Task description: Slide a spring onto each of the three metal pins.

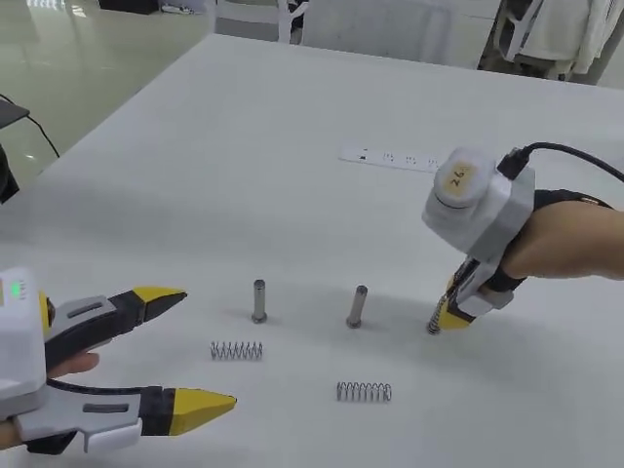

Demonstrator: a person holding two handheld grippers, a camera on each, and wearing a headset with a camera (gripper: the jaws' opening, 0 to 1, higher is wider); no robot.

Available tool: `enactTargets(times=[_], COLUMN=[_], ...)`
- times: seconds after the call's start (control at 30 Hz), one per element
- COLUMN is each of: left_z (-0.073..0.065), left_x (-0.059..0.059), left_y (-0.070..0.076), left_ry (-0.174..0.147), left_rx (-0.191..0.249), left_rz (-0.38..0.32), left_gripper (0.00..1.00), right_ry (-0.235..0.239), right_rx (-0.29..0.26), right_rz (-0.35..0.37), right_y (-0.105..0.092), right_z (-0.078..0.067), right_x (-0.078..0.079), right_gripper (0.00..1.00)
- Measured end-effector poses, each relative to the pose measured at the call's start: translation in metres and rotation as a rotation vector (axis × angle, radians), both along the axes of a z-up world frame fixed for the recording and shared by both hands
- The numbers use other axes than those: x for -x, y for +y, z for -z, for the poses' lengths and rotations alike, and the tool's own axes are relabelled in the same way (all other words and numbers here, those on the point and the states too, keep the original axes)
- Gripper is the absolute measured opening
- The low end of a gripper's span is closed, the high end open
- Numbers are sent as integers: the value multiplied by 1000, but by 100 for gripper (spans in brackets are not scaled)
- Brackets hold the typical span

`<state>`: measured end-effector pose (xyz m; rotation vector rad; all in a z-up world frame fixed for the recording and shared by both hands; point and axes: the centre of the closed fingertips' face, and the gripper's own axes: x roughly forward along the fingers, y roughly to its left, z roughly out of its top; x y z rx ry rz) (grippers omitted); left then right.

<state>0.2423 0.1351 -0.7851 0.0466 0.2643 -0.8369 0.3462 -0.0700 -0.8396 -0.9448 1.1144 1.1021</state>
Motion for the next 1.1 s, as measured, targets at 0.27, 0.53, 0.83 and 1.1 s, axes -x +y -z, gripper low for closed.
enactTargets(times=[0.27, 0.53, 0.83, 1.1], left_z=[-1, -3, -2, -2], left_x=[0, 0, 0, 0], left_y=[-3, -4, -5, -7], left_ry=[-1, -4, -5, -8], left_rx=[1, 3, 3, 3], left_rz=[8, 10, 14, 18], left_gripper=[71, 71, 71, 71], right_ry=[-4, -20, -35, -48], right_rx=[-1, -16, -32, -47], right_rz=[-9, -2, 22, 40], right_y=[-1, -1, -10, -17], right_z=[0, -3, -9, -13], right_x=[1, -1, 0, 4], right_gripper=[9, 16, 18, 18])
